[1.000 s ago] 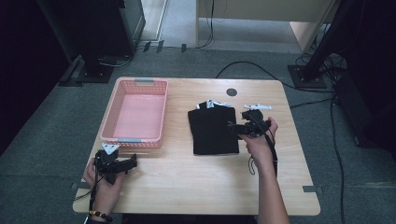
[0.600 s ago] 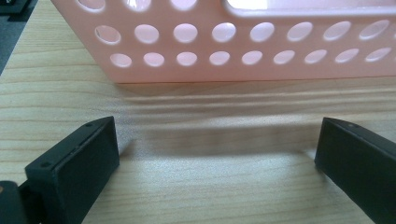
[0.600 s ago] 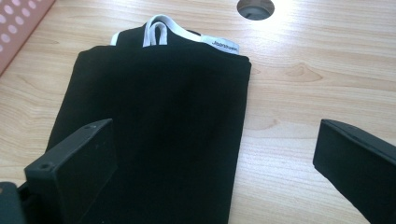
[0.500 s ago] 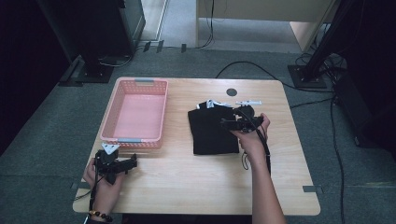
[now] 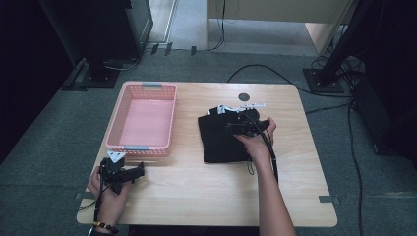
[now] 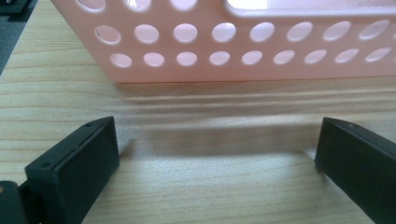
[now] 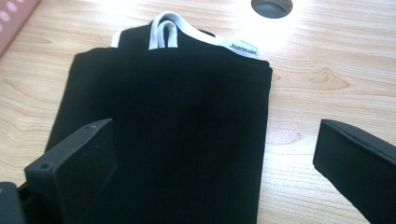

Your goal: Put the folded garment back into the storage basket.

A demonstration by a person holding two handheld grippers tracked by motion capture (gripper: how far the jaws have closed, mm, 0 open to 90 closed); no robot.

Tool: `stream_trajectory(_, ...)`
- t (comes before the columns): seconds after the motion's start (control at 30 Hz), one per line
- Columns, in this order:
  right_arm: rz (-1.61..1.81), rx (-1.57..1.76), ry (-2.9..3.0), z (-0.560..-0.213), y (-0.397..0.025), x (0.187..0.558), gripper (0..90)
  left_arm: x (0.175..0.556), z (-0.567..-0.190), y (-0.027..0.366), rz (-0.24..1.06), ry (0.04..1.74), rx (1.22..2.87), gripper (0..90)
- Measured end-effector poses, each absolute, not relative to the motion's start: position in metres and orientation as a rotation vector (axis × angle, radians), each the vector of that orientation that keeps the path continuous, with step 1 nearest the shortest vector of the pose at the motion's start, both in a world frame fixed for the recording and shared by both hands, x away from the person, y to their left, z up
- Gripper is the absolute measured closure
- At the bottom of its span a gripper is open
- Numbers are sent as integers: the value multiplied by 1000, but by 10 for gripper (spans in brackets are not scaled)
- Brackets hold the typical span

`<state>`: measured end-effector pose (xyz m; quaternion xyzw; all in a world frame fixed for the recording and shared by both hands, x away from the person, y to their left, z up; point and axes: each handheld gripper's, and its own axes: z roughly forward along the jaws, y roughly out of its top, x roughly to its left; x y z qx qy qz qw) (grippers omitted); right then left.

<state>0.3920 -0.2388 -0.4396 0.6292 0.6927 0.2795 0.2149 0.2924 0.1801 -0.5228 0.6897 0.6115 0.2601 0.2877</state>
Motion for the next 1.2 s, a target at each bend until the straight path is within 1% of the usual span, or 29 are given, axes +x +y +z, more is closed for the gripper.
stream_trajectory(0.63,682,1800,1936,-464,-223,414,0,292,-523,180,695,1633,1843,0)
stream_trajectory(1.2,592,1842,1968,-488,-200,429,0,292,-523,180,695,1633,1842,0)
